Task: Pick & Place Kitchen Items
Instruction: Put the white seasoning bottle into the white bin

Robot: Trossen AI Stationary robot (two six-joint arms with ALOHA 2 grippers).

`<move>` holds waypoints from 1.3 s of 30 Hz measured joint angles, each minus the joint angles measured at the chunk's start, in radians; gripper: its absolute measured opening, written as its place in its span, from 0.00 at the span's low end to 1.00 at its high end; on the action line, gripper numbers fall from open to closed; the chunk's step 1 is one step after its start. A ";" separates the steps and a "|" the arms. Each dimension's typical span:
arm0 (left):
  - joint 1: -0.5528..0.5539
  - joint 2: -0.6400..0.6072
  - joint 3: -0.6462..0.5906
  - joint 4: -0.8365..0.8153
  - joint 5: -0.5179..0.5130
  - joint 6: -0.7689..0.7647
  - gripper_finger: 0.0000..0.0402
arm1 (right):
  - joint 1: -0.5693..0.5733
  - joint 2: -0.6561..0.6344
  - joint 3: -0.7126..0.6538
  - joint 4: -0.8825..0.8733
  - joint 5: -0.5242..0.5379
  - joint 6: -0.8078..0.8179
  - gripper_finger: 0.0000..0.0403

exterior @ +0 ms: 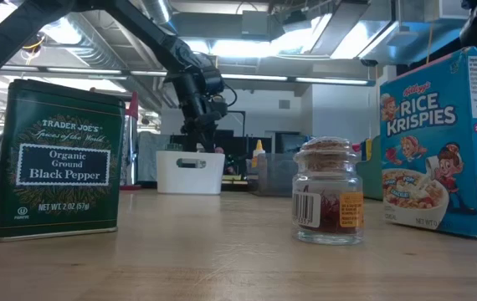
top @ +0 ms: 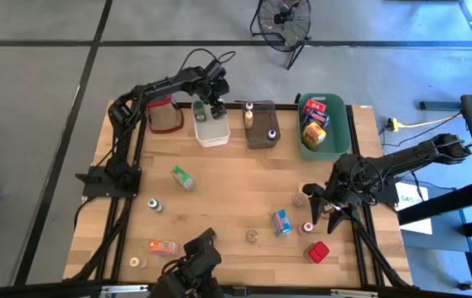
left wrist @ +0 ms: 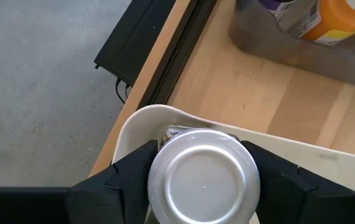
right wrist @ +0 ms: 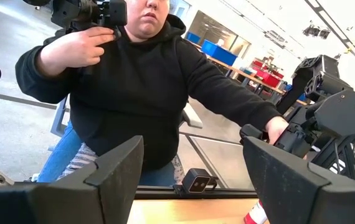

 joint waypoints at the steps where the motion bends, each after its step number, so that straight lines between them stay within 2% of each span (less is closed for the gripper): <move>1: 0.000 0.000 0.000 0.000 0.000 -0.006 0.55 | 0.000 0.000 0.000 0.000 0.000 0.000 0.69; 34: 0.000 -0.002 0.002 0.000 -0.003 -0.042 0.56 | 0.000 0.000 0.000 0.000 0.000 0.000 0.69; 39: 0.000 -0.003 0.002 0.002 -0.002 -0.045 0.60 | 0.000 0.000 0.000 0.000 0.000 0.000 0.69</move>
